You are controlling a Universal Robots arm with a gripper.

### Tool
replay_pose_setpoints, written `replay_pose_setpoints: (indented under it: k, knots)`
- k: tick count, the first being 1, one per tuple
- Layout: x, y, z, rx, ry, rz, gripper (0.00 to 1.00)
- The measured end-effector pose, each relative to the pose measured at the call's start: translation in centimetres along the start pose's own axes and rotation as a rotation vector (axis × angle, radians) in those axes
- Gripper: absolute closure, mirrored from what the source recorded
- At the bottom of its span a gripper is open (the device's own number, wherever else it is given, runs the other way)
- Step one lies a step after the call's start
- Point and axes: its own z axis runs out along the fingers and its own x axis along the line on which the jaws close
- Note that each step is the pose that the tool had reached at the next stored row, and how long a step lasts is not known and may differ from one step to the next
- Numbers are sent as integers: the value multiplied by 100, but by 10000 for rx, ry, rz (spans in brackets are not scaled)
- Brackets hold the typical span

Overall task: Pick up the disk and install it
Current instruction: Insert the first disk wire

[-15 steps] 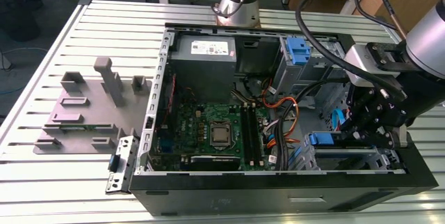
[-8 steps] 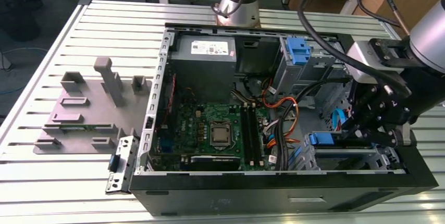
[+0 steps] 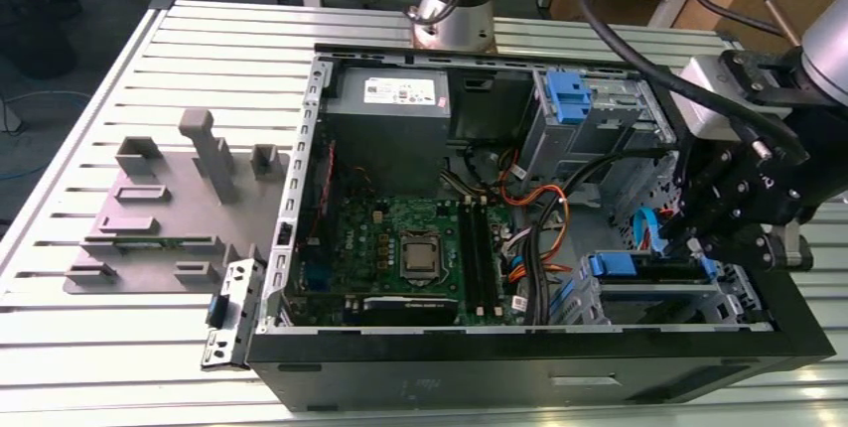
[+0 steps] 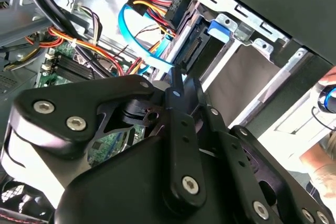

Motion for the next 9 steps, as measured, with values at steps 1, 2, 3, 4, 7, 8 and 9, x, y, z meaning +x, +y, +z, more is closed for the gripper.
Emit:
replay_pose_setpoints:
  k: [1,2,3,4,7,8,9]
  knots:
    - [0,0,-4,0,-3,-1,76]
    - [-1,0,-6,2,-4,-1,76]
    - [-1,0,-7,5,-3,-1,76]
    - [-2,0,-8,7,-1,-1,76]
    - [-3,-9,-9,7,1,-1,76]
    - [-4,-19,-9,7,2,-1,76]
    - [-4,-32,-9,8,2,-1,76]
